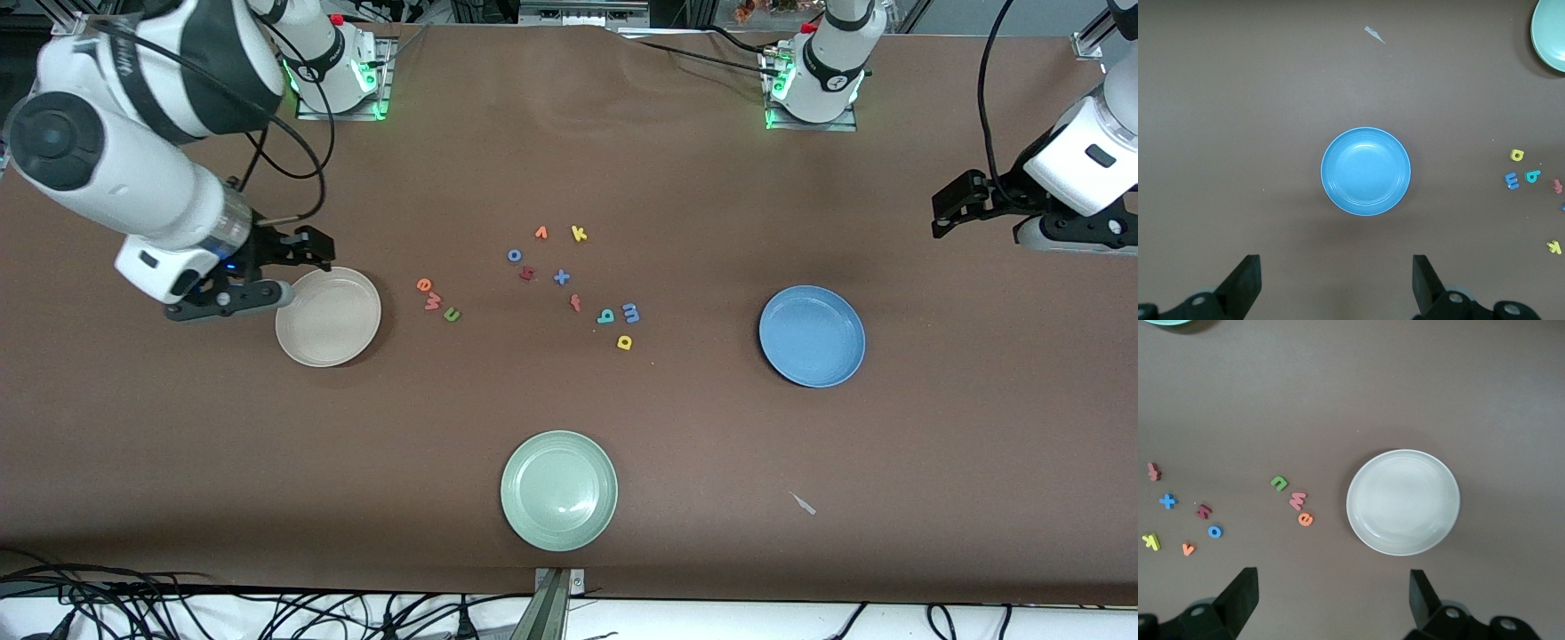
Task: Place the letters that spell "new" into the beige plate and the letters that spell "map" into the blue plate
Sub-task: 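Move the right gripper over the letters beside the cream plate, then grasp the orange letter e with the right gripper and lift it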
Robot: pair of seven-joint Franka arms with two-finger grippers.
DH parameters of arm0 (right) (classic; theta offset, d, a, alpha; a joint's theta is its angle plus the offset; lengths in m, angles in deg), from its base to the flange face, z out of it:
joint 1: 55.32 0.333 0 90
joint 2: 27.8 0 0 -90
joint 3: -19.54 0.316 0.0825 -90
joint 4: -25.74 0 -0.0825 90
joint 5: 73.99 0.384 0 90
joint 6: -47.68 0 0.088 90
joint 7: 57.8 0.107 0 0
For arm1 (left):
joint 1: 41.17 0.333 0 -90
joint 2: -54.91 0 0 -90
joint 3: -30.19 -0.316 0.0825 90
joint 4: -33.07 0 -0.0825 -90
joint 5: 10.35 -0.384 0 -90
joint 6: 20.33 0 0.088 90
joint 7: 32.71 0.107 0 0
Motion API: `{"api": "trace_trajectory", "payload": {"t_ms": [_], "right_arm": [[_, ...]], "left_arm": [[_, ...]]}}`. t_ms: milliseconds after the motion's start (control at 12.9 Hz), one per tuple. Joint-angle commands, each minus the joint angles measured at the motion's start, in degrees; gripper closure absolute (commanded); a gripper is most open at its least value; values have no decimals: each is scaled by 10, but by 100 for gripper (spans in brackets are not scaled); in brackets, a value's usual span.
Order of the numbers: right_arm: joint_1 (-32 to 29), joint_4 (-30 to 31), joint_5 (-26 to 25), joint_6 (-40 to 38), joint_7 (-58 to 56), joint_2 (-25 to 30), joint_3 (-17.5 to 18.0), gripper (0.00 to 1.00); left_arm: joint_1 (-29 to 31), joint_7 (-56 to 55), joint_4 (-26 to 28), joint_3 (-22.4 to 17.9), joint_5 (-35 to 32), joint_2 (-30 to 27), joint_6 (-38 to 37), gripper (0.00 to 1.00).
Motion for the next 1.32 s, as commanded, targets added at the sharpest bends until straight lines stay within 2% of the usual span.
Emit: {"api": "trace_trajectory", "payload": {"t_ms": [0,232,542,696,774,1238], "right_arm": [[6,73,8,79,31,11,13,0],[0,228,-1,225,80,53,60,0],[0,318,-3,335,106,41,88,0],[0,383,-5,449,112,23,98,0],[0,399,-5,483,112,10,100,0],[0,399,-15,547,113,-57,108,0]], "left_arm": [[2,-4,-16,1,11,6,-11,0],[1,-4,-16,1,11,7,-11,0],[1,-3,-16,1,12,7,-11,0],[1,-4,-16,1,12,7,-11,0],[1,-4,-16,1,13,7,-11,0],[1,-4,-16,1,13,7,-11,0]]}}
